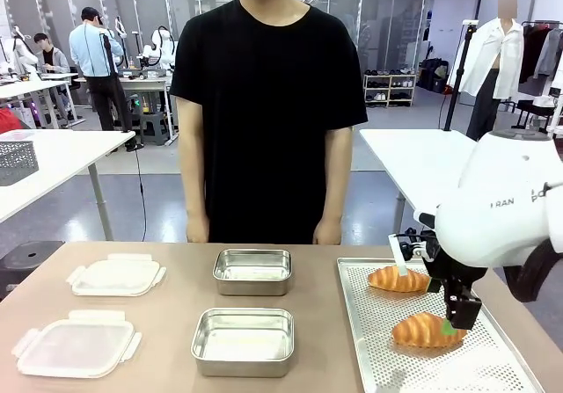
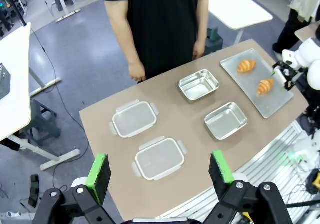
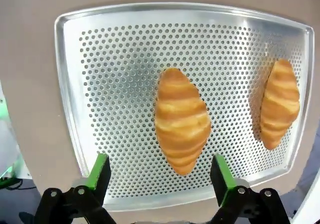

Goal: Place the bread into the airtight container.
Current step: Pick up a Butter Roll and place it into an empty Airtight Container.

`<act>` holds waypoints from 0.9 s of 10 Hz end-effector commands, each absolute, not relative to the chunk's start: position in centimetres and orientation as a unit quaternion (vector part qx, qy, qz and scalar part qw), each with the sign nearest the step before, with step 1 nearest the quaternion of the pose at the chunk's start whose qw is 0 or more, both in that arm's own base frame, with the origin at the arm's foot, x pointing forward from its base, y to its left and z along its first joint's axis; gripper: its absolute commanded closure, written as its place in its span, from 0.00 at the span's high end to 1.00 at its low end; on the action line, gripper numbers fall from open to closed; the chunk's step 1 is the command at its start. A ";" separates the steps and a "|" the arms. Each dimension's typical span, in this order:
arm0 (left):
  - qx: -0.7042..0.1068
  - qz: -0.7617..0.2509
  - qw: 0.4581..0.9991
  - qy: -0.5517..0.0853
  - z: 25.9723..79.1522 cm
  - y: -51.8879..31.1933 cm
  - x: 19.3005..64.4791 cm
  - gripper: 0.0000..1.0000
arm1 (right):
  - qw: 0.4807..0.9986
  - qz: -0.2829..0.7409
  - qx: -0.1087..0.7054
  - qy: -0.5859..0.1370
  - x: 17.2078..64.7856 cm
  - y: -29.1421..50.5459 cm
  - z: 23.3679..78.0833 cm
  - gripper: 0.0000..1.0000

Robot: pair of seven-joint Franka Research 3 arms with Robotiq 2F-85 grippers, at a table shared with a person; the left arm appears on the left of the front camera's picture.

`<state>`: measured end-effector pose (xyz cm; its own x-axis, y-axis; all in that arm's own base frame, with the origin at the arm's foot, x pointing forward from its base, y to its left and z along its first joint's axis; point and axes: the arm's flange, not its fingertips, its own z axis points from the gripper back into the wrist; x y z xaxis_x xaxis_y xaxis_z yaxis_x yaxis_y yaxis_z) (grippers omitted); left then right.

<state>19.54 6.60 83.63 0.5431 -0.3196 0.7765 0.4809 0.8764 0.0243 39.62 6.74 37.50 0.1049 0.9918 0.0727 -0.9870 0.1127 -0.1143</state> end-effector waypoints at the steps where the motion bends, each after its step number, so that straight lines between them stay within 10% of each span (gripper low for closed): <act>1: -0.095 -0.229 0.873 -0.420 83.9 6.6 19.6 1.00 | 0.749 0.660 -0.022 -0.061 39.3 6.9 34.5 1.00; 9: -0.095 -0.229 0.873 -0.420 83.9 6.6 19.6 1.00 | 0.761 0.646 -0.034 -0.054 41.9 6.7 30.1 1.00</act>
